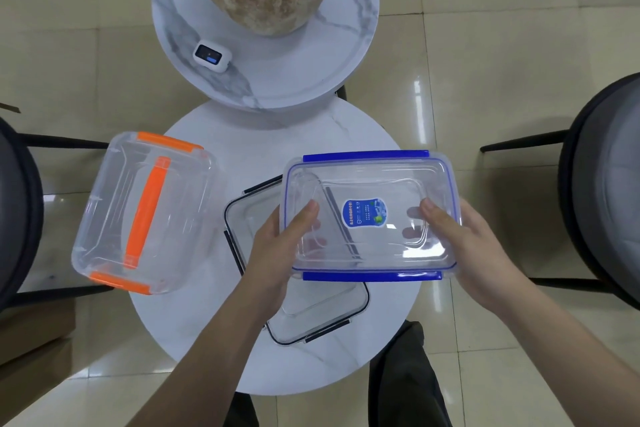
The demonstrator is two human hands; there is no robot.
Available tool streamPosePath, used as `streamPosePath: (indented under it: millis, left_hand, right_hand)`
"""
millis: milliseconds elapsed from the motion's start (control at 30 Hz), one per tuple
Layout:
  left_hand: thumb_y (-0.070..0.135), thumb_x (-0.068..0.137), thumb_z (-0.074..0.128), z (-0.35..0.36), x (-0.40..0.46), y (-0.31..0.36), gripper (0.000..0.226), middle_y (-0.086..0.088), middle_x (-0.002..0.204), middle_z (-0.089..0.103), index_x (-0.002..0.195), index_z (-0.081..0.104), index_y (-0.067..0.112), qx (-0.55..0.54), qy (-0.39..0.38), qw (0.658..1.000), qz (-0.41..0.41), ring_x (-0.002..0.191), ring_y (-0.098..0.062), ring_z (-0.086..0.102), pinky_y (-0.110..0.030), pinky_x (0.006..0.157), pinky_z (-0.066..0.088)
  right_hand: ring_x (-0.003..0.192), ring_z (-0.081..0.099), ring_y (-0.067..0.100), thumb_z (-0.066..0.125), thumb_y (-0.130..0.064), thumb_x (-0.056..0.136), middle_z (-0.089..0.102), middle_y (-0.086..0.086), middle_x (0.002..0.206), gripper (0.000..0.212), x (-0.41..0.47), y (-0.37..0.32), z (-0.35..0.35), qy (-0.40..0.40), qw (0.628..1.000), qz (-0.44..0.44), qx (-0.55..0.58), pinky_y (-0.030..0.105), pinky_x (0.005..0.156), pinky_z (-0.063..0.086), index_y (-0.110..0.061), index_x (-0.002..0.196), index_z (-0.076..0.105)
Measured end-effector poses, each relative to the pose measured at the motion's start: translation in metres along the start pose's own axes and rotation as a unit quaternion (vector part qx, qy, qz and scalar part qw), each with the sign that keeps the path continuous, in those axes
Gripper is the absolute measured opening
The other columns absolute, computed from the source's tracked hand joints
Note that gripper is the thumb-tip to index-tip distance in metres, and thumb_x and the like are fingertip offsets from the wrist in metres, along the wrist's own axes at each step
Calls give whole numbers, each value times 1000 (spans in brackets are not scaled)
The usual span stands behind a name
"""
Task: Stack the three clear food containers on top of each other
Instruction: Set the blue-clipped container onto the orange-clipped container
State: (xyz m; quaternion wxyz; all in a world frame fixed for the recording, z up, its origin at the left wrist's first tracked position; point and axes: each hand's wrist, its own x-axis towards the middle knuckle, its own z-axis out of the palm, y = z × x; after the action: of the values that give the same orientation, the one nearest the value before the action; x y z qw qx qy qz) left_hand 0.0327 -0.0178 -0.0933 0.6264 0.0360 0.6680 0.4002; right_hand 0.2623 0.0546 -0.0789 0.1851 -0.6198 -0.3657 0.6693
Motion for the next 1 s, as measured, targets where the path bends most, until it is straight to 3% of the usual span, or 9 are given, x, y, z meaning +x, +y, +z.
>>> streamPosePath:
  millis: [300,467,567,700,800,900,1000]
  left_hand:
    - [55,64,75,-20,-5,8,58,-10,110,79,117,68,32,-12,17,1000,11,95,-31,79,-40,73,65]
    - [51,67,74,-56,-12,23,37,-7,103,79,102,70,38,-34,25,999,34,86,-26,79,-36,66,64]
    - [50,68,72,-81,-17,30,31,-10,105,76,97,70,40,-50,40,997,43,88,-28,75,-40,74,63]
    - [47,70,74,-116,-24,35,22,-11,106,80,91,78,43,-96,57,992,50,96,-34,76,-46,80,64]
    - [45,71,73,-137,-27,36,31,-5,100,81,100,74,39,-114,76,989,58,94,-30,76,-36,67,65]
    - [49,70,72,-159,-29,36,42,-16,109,76,108,70,32,-126,103,985,59,90,-31,73,-44,78,65]
    - [55,69,70,-179,-33,36,47,-18,115,76,110,70,31,-148,123,979,64,92,-33,74,-51,85,63]
  right_hand:
    - [102,73,31,63,-43,86,74,2,112,43,1,-10,20,-22,1000,-5,9,59,84,58,-29,127,59]
    - [105,71,35,62,-41,91,72,9,117,36,6,-21,58,-53,998,-17,-10,62,89,55,-29,125,62]
    - [103,73,30,58,-43,91,74,6,116,36,6,-29,89,-76,997,-30,-17,55,87,58,-33,126,60]
    - [103,73,30,52,-56,90,76,2,111,32,8,-34,127,-88,995,-33,-45,56,91,56,-42,116,63]
    - [108,70,23,54,-59,83,76,-7,111,25,9,-41,152,-96,994,-32,-28,46,91,56,-50,99,70]
    - [109,69,22,57,-52,79,77,-10,105,23,9,-48,179,-107,994,-32,-16,38,86,56,-46,89,77]
    - [109,69,19,61,-42,79,77,-9,103,22,8,-48,202,-110,993,-36,-19,21,73,56,-34,94,76]
